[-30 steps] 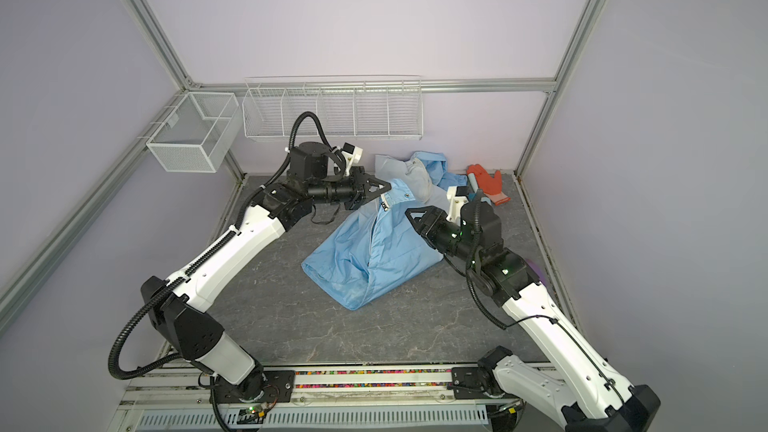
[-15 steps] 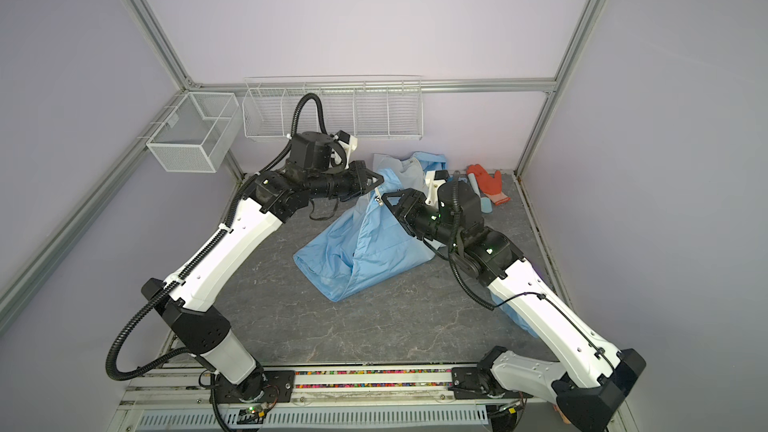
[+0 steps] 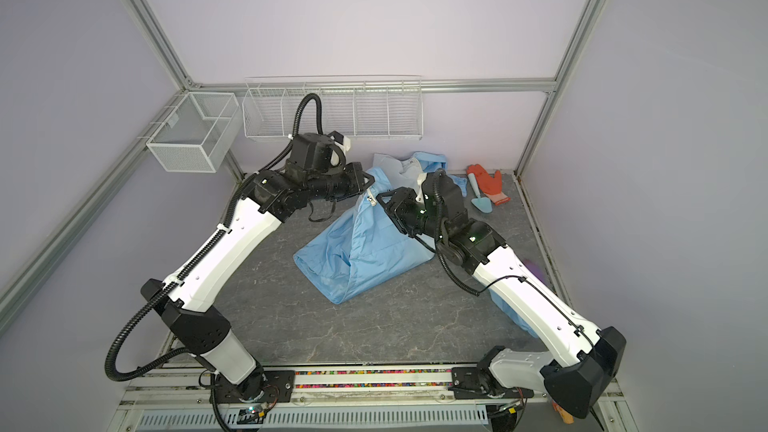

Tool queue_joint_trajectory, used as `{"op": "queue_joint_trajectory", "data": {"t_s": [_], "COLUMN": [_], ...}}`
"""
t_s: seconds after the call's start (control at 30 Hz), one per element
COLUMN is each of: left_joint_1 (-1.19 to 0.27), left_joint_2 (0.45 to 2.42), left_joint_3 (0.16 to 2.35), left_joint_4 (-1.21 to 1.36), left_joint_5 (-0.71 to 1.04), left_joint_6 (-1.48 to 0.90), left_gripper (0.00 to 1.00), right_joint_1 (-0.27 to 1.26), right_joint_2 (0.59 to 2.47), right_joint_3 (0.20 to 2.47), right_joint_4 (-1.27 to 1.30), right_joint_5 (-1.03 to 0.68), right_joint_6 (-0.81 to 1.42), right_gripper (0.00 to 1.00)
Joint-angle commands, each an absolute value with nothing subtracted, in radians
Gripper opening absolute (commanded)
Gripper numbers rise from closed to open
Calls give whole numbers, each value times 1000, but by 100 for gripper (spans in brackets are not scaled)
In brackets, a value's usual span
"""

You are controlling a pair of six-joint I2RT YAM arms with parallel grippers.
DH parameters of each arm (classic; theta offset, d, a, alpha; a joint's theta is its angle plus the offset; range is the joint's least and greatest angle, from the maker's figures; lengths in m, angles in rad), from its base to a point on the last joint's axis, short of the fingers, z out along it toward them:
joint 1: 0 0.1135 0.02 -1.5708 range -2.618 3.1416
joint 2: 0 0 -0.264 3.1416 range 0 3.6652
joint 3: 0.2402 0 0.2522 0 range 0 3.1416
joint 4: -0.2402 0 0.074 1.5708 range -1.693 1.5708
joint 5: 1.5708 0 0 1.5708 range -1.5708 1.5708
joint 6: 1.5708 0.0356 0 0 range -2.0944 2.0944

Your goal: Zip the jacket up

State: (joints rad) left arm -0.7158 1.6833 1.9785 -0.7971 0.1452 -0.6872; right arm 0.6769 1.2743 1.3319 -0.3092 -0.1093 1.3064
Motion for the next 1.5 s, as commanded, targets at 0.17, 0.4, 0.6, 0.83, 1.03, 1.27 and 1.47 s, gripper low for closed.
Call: {"op": "queue_joint_trajectory", "data": {"t_s": [0.17,0.4,0.6,0.83,1.03,1.27,1.47], "left_joint_1": [-719,-719,-720,-721,-720,-720,-719], "left_joint_2": [1683,1683,1668,1670,1669,1673,1674], "left_joint_3": [2044,2044,2013,2008,2008,2006,2008], "left_joint_4": [-801,-811,-778,-781,-782,-784,-782], "left_joint_5": [126,135,122,112,103,104,103], "left_joint_6": [-657,-652,-651,-647,-650,-655,-664], "left_gripper": [0,0,0,0,0,0,0], "right_joint_1": [687,687,687,695,705,714,715], "right_joint_2": [1345,1391,1411,1430,1390,1351,1332], "right_joint_3": [1358,1382,1391,1404,1385,1357,1342], "right_joint_4": [-168,-121,-90,-87,-114,-132,-134], "right_joint_5": [-137,-143,-152,-188,-161,-147,-126], "right_joint_6": [1370,1375,1381,1399,1396,1404,1409], "right_gripper": [51,51,51,55,57,53,48]}}
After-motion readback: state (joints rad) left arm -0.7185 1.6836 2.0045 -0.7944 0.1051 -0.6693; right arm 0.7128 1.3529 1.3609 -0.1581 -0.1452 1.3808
